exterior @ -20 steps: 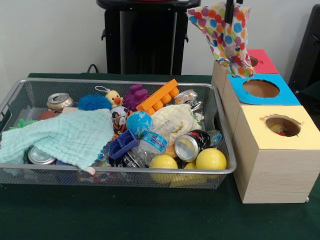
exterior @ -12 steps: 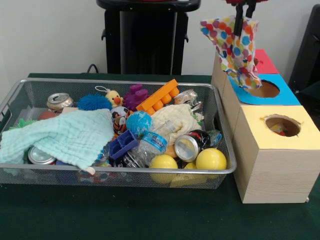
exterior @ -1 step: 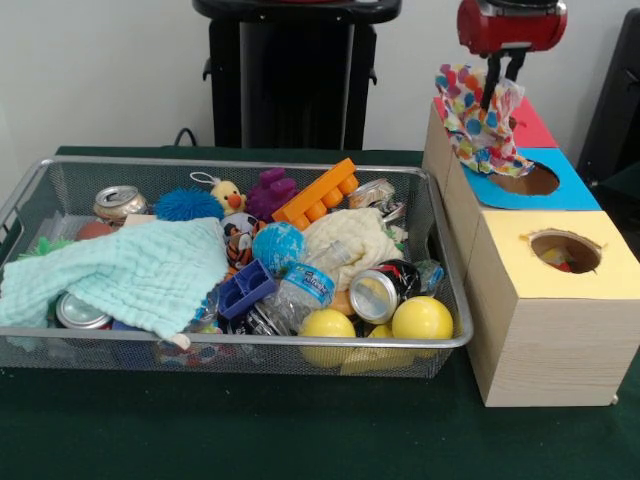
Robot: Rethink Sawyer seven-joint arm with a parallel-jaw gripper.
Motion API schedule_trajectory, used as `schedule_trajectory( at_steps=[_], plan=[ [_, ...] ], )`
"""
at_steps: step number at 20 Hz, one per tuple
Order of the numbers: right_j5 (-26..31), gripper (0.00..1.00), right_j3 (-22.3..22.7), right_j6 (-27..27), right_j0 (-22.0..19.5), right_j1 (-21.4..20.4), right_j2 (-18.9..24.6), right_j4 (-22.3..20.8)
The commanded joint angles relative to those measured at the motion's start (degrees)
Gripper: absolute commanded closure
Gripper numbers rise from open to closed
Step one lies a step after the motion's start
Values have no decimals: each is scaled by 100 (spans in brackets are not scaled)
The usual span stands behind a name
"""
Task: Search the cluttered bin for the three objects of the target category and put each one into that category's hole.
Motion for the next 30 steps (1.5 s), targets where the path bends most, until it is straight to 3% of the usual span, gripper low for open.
schedule_trajectory(
  at_steps=[1,5,10,16,23,30],
  plan=[
    [-180,100,-980,1814,398,762,-465,298],
    [85,100,-1337,1838,562,900,-513,521],
    [852,100,-1996,1730,691,977,-542,744],
    [1525,100,-2276,1526,709,772,-604,939],
    [1803,100,-2316,1310,618,629,-588,1061],
    [2569,100,-2819,1132,582,585,-570,1036]
  ],
)
